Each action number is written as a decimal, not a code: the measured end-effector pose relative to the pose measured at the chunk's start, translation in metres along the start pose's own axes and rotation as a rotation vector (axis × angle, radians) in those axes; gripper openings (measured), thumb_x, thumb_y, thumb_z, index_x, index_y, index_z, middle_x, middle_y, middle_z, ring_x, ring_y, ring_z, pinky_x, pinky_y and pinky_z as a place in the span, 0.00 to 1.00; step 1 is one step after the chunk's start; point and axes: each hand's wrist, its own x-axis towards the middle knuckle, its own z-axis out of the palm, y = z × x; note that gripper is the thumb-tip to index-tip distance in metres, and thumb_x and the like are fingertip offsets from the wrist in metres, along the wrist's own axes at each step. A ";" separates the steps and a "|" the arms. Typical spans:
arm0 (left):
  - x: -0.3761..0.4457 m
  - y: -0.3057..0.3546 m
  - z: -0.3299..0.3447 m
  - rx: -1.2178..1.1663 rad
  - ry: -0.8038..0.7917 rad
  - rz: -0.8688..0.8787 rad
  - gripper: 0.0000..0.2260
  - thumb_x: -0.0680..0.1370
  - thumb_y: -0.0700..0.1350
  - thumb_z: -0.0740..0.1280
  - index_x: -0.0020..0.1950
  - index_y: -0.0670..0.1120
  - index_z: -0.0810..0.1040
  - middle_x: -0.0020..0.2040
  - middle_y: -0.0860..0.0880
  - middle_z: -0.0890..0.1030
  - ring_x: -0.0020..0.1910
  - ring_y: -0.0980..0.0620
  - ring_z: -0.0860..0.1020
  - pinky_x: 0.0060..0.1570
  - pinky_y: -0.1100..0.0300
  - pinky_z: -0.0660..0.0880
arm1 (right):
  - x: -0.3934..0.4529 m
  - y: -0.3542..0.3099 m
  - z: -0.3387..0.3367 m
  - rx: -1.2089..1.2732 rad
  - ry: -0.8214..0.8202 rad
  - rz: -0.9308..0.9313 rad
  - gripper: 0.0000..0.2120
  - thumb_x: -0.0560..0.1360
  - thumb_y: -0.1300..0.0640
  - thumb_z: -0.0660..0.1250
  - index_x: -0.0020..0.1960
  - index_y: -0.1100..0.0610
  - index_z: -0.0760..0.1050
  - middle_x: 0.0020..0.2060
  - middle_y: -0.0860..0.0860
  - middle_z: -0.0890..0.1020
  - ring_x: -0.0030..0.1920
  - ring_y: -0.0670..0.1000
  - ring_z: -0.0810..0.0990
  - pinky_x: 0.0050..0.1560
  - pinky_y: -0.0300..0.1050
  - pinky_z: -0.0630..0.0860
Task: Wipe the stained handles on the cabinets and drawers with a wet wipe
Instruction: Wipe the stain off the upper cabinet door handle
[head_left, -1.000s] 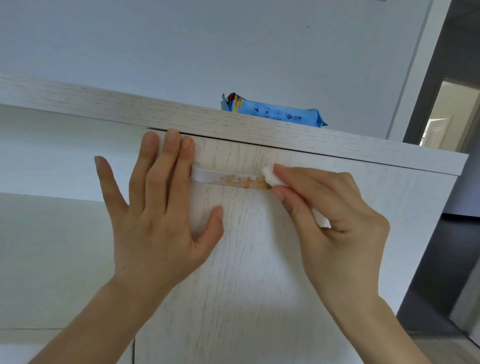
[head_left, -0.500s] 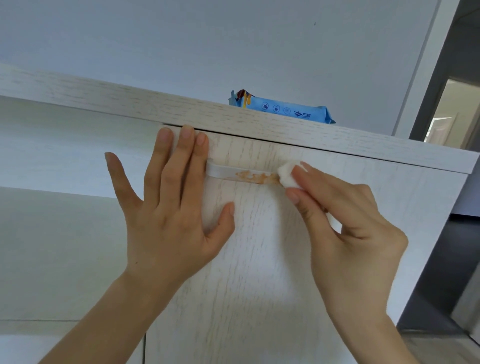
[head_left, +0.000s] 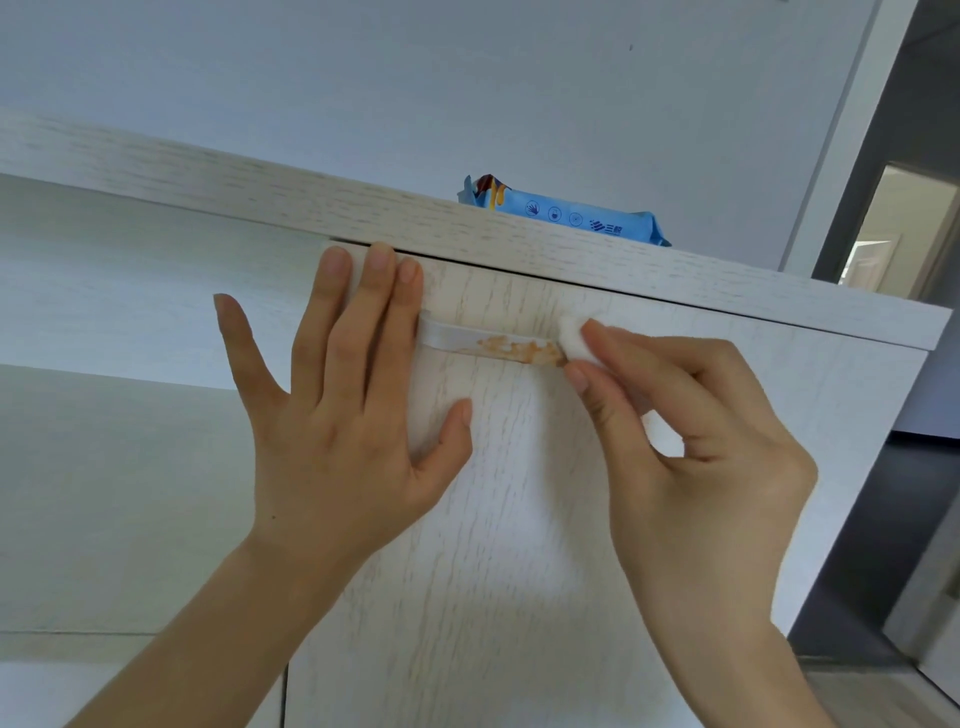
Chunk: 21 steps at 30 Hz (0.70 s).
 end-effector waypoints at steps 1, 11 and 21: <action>0.000 0.000 0.000 0.001 0.000 0.001 0.31 0.78 0.56 0.57 0.74 0.37 0.61 0.73 0.41 0.63 0.74 0.43 0.59 0.68 0.32 0.48 | 0.000 0.000 0.001 -0.014 0.009 -0.018 0.11 0.72 0.61 0.71 0.54 0.57 0.80 0.44 0.47 0.78 0.42 0.43 0.77 0.48 0.25 0.71; 0.000 0.000 0.001 -0.003 0.002 0.000 0.31 0.78 0.56 0.57 0.74 0.38 0.60 0.73 0.40 0.63 0.74 0.43 0.58 0.67 0.31 0.48 | -0.005 -0.001 0.001 -0.008 0.001 -0.014 0.11 0.72 0.63 0.71 0.55 0.59 0.80 0.47 0.50 0.81 0.48 0.45 0.80 0.53 0.27 0.72; -0.001 -0.001 0.002 0.001 0.006 0.003 0.31 0.78 0.56 0.58 0.74 0.38 0.60 0.73 0.42 0.62 0.74 0.43 0.58 0.68 0.31 0.48 | -0.004 -0.004 0.007 -0.021 0.049 -0.017 0.10 0.73 0.64 0.71 0.54 0.59 0.80 0.44 0.49 0.77 0.44 0.41 0.75 0.49 0.26 0.71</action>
